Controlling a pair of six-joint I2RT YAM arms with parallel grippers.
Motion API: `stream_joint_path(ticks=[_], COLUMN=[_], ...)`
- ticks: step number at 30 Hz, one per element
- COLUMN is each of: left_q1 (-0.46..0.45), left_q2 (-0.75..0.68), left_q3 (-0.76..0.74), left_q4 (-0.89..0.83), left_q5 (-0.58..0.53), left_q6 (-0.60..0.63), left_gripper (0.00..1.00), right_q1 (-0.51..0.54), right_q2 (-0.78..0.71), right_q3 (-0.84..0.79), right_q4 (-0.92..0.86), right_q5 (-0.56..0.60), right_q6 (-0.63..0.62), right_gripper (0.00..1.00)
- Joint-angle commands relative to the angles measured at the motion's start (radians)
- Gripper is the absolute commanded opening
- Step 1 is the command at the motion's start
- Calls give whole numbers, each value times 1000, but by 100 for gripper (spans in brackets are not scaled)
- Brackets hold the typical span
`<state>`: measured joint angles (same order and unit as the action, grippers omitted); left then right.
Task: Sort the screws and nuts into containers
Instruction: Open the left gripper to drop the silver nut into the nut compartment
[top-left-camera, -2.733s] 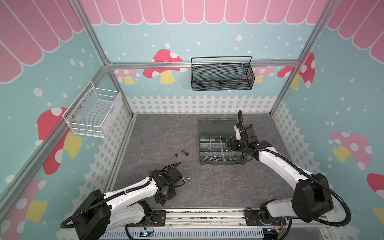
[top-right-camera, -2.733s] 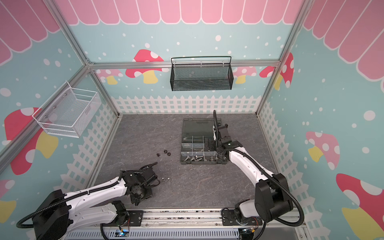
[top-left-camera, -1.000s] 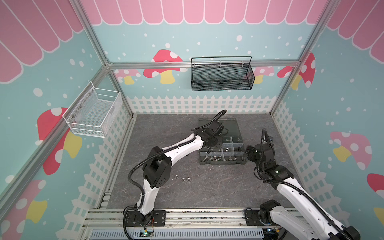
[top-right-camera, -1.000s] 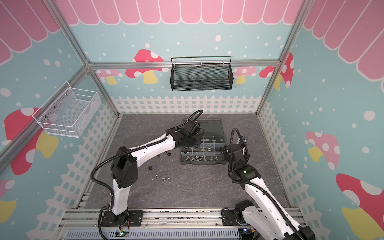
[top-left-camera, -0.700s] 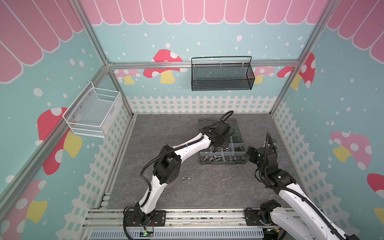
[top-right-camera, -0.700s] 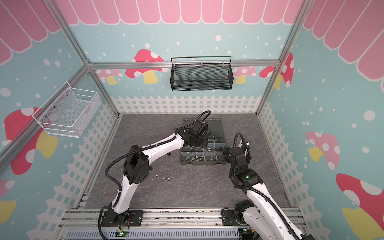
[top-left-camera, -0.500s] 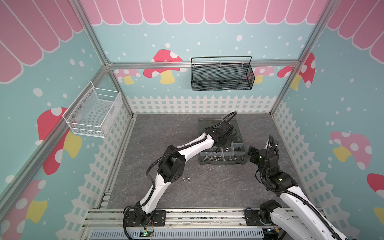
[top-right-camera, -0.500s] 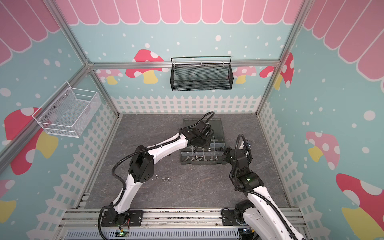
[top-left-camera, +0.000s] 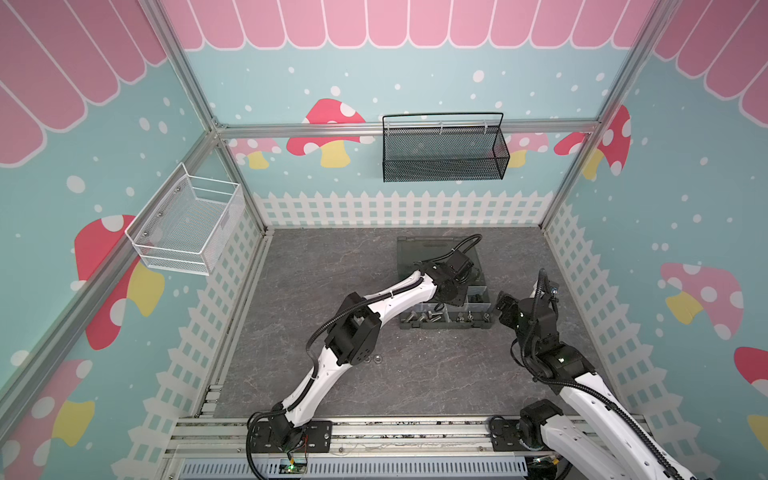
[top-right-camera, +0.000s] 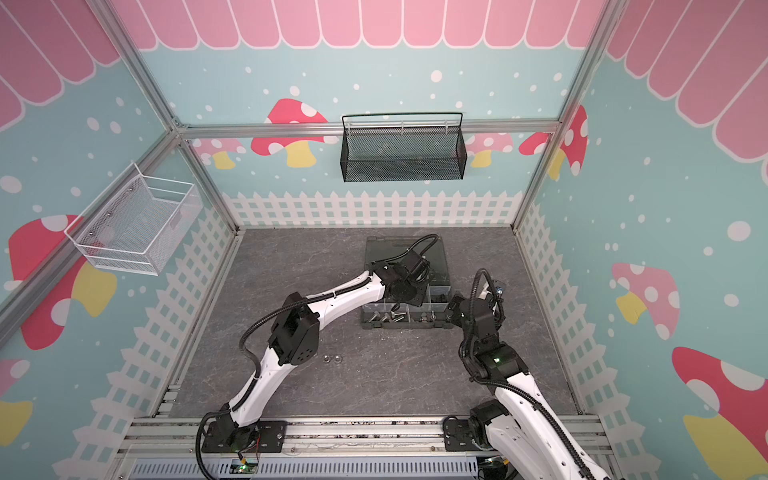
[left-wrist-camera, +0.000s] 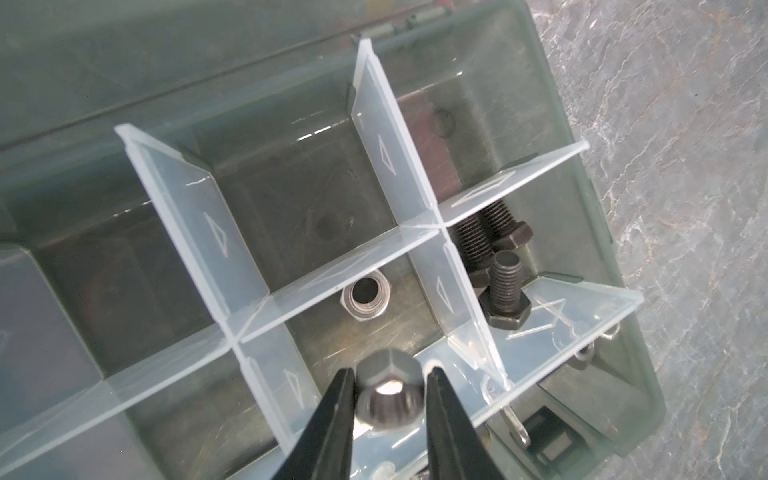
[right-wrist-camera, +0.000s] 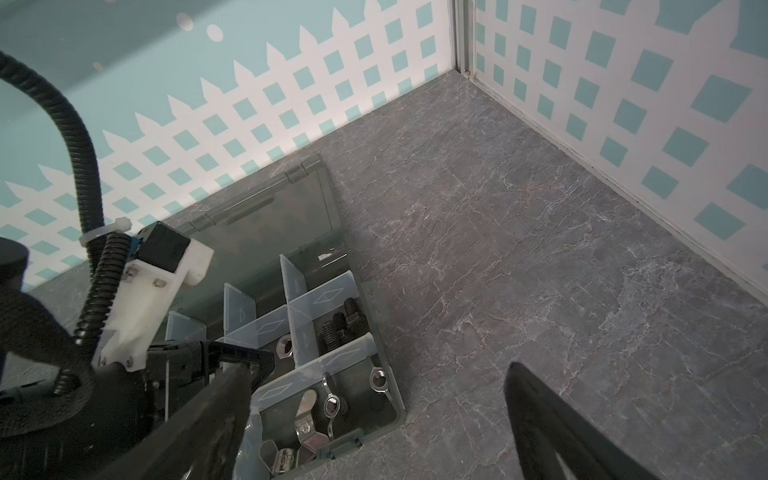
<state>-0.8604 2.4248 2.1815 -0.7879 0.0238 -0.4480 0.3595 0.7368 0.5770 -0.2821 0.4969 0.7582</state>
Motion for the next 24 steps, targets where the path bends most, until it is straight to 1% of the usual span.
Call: stream_joint_path(ticks=[1, 3, 5, 10, 15, 19, 21, 24], left_q1=[-6, -8, -9, -9, -9, -9, -9, -9], left_q2=[36, 42, 42, 6, -86, -200, -268, -385], left_q3=[51, 66, 75, 75, 38, -48, -120, -265], left_q4=[-26, -34, -38, -41, -40, -29, -10, 31], left_q5=[20, 23, 25, 31, 7, -40, -72, -125], left_q6=[20, 19, 18, 7, -3, 1, 1, -3], left_gripper=[35, 39, 41, 41, 42, 47, 50, 58], right_q1=[-5, -5, -5, -5, -6, -5, -4, -5], right_q2=[2, -1, -5, -17, -32, -43, -48, -54], right_q3=[-14, -14, -15, -20, -26, -30, -32, -37], right_q4=[22, 22, 20, 20, 21, 17, 15, 15], right_q5=[3, 2, 2, 13, 36, 60, 70, 78], right_q6=[21, 18, 12, 14, 20, 26, 32, 38], right_gripper=[97, 97, 97, 97, 97, 97, 97, 97])
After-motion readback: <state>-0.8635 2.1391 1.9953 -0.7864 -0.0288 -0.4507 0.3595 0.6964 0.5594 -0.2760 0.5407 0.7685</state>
